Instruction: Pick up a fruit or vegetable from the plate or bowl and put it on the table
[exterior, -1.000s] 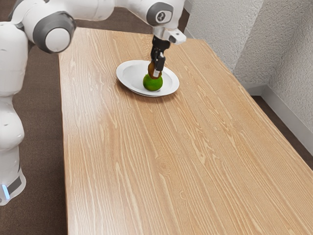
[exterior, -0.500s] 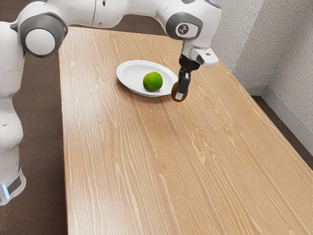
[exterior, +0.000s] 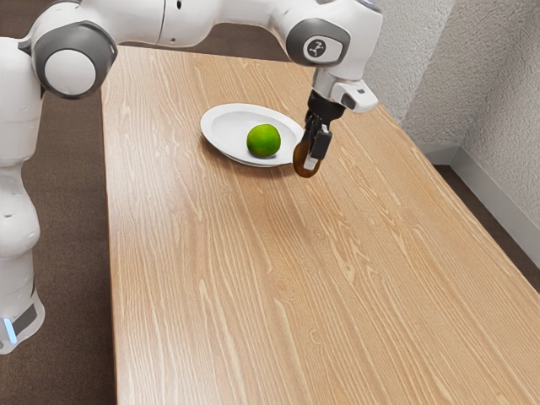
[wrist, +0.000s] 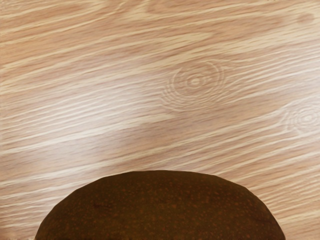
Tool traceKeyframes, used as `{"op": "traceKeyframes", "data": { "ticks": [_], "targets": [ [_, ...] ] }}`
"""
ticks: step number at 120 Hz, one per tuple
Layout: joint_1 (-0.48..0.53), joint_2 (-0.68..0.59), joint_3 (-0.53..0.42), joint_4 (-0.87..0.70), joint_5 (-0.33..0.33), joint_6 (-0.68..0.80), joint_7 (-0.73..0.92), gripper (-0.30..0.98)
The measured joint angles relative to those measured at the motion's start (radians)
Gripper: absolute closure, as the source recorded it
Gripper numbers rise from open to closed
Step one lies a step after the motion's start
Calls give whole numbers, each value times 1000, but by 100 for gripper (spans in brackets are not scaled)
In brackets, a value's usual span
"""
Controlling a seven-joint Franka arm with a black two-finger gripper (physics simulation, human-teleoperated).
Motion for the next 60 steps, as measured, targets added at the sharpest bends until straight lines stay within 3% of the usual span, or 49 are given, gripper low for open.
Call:
{"op": "traceKeyframes", "data": {
  "ticks": [60],
  "targets": [
    [-2,0,-2,40,-1,0,-43,0]
  ]
}}
